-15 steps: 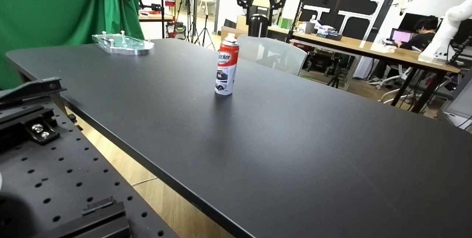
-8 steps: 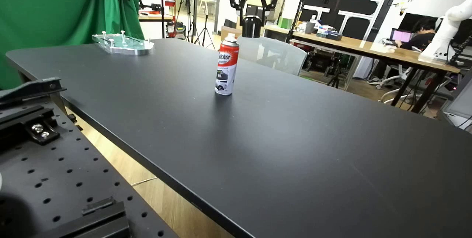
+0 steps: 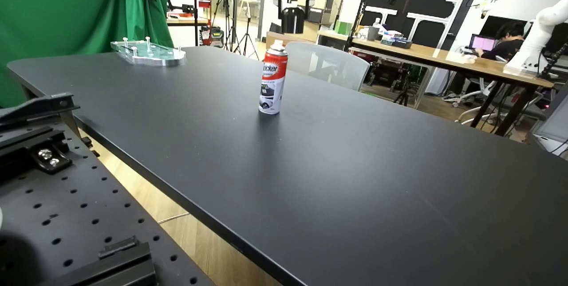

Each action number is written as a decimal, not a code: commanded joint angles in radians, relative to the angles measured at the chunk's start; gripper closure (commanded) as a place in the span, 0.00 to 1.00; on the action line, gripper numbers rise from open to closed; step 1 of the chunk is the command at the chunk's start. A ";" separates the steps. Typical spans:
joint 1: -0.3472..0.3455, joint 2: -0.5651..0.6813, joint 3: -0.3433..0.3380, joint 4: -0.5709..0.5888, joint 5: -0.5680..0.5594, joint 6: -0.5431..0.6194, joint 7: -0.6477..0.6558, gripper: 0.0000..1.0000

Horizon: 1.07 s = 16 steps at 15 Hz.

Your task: Put the black cap on the white can

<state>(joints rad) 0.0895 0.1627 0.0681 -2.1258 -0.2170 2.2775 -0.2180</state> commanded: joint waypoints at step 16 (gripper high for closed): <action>-0.022 -0.053 0.005 -0.106 0.038 0.048 -0.072 0.68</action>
<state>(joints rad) 0.0789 0.1207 0.0688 -2.2172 -0.1988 2.3126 -0.2476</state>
